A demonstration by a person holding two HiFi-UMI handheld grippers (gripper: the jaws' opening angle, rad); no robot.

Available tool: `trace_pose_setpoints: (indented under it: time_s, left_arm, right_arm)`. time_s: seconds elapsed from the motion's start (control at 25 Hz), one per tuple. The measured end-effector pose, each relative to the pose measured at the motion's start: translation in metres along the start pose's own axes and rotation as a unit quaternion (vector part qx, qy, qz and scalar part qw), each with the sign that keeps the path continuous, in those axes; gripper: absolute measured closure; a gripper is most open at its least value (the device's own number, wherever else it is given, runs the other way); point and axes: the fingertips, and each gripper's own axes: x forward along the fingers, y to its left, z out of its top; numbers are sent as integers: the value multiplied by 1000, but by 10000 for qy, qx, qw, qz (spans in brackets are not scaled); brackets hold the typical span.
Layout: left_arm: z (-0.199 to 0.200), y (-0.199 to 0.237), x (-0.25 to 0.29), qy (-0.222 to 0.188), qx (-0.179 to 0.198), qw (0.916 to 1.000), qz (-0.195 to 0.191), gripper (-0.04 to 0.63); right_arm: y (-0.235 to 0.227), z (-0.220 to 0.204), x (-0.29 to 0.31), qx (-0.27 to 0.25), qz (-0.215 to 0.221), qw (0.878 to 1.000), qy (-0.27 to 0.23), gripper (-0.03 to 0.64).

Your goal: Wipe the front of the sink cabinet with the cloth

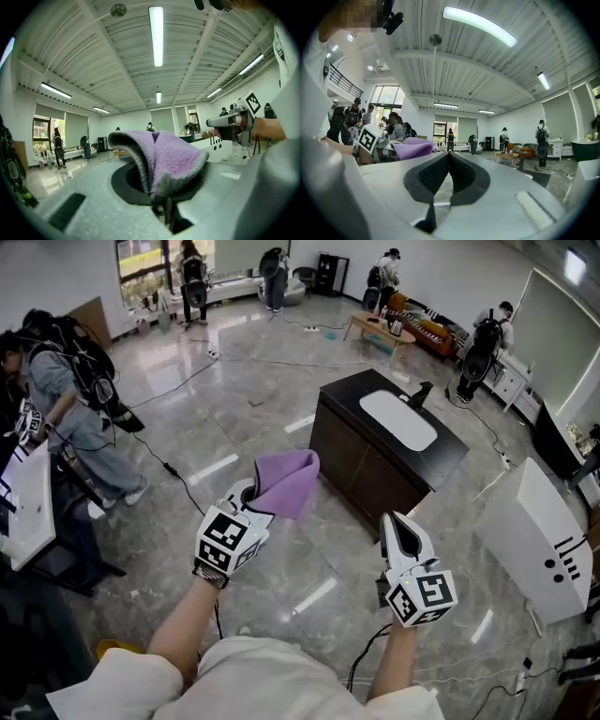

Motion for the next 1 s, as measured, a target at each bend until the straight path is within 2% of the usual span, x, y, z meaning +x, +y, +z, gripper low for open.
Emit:
trace_pose_setpoints:
  time_s: [0.2, 0.36, 0.6, 0.8, 0.92, 1.0]
  left_arm:
    - [0, -14, 10, -3, 12, 9999, 107, 552]
    - [-2, -27, 16, 11, -41, 9998, 192, 552]
    - [-10, -34, 32, 73, -151, 9996, 227, 552]
    - [-17, -20, 58, 128, -199, 9996, 167, 552]
    - [-19, 1, 80, 113, -228, 9996, 118, 552]
    - [-18, 18, 99, 91, -228, 9997, 73, 552]
  right_arm:
    - [-11, -3, -6, -117, 285, 9995, 0, 610]
    - [-24, -8, -14, 45, 435, 9990, -123, 610]
    - [-46, -12, -15, 163, 317, 9990, -256, 609]
    - [-66, -14, 2, 215, 216, 9993, -202, 611]
    - [-76, -10, 23, 28, 156, 9996, -253, 611]
    - [-85, -8, 44, 110, 147, 9995, -271, 611]
